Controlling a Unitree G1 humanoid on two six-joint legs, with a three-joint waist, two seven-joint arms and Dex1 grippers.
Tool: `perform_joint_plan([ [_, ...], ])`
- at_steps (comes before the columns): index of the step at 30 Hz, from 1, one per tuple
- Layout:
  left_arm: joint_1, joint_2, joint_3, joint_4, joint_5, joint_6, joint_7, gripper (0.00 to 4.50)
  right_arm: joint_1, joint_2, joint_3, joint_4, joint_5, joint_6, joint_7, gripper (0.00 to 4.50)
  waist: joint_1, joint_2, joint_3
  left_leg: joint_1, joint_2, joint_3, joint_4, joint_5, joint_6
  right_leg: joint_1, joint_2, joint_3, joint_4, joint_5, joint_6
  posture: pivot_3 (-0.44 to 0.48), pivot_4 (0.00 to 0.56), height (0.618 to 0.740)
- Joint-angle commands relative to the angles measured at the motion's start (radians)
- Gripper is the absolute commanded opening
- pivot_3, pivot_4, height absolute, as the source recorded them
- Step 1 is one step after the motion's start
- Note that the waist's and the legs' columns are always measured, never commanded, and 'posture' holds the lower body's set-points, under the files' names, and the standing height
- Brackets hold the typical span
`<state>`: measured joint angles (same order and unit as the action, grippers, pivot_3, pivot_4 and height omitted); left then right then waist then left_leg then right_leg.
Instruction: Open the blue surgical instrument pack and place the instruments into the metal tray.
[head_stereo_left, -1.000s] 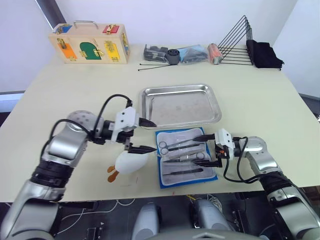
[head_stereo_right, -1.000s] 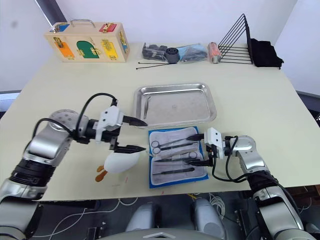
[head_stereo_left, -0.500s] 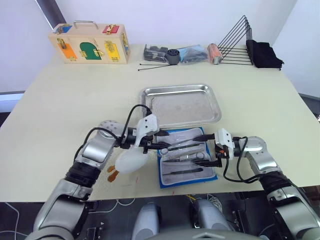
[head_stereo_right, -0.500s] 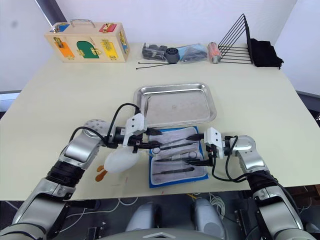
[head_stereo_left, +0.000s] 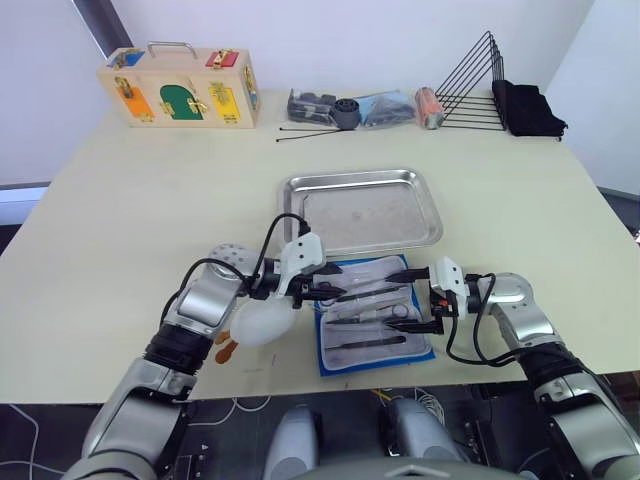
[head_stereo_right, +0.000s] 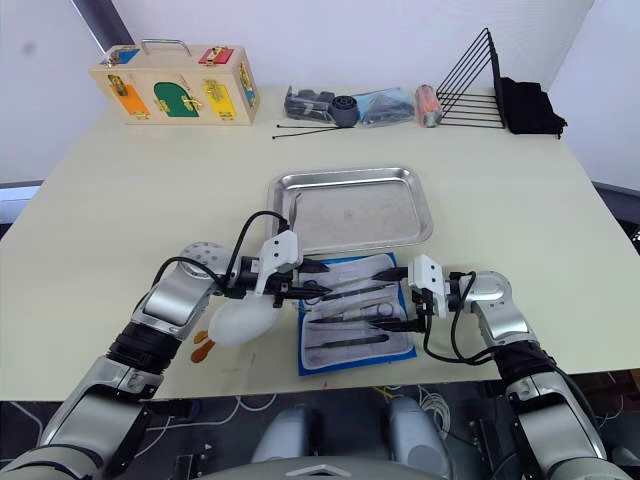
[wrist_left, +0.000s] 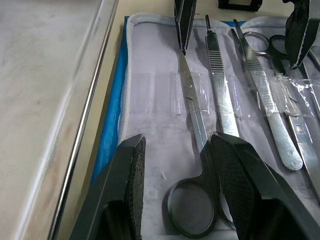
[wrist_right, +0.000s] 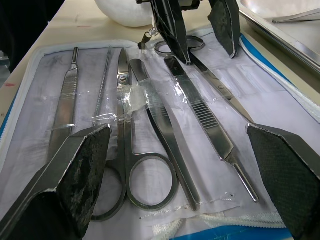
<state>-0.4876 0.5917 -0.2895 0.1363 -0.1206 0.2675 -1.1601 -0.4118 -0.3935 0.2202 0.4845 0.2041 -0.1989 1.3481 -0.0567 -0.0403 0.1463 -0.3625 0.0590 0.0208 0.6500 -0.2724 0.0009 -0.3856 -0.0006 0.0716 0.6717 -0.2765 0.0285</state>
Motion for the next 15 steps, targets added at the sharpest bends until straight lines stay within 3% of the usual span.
perform_joint_plan([
  [1, -0.007, -0.003, -0.012, -0.009, 0.017, 0.023, 0.008, 1.96, 0.052, -0.001, 0.062, 0.072, -0.078, 0.036, -0.021, 4.50, 0.000, 0.000, 0.000, 0.000, 0.000, 0.000, 0.000, 0.000, 0.000, 0.000, 0.000, 0.000, 0.000, 0.000, 0.000, 0.000, 0.150, 0.740],
  [4, -0.003, 0.002, -0.016, -0.019, 0.007, 0.045, -0.012, 1.15, 0.051, 0.000, 0.063, 0.073, -0.078, 0.036, -0.021, 4.50, 0.000, 0.000, 0.000, 0.001, 0.000, 0.000, 0.000, 0.000, 0.000, 0.001, 0.000, 0.000, 0.000, 0.000, 0.000, 0.000, 0.150, 0.740],
  [6, 0.004, 0.007, -0.018, -0.033, 0.001, 0.053, -0.024, 0.14, 0.051, 0.000, 0.063, 0.074, -0.077, 0.037, -0.021, 4.50, 0.000, 0.000, 0.000, 0.001, 0.000, 0.000, 0.000, 0.000, 0.000, 0.001, 0.000, 0.000, 0.000, 0.000, 0.000, 0.000, 0.150, 0.740],
  [15, -0.013, 0.020, -0.026, -0.103, -0.016, 0.106, -0.053, 0.06, 0.050, 0.006, 0.065, 0.076, -0.077, 0.038, -0.021, 4.50, -0.001, 0.000, 0.000, 0.001, 0.000, -0.001, 0.000, 0.000, 0.000, 0.001, 0.000, 0.000, 0.000, 0.000, 0.000, 0.000, 0.150, 0.740],
])
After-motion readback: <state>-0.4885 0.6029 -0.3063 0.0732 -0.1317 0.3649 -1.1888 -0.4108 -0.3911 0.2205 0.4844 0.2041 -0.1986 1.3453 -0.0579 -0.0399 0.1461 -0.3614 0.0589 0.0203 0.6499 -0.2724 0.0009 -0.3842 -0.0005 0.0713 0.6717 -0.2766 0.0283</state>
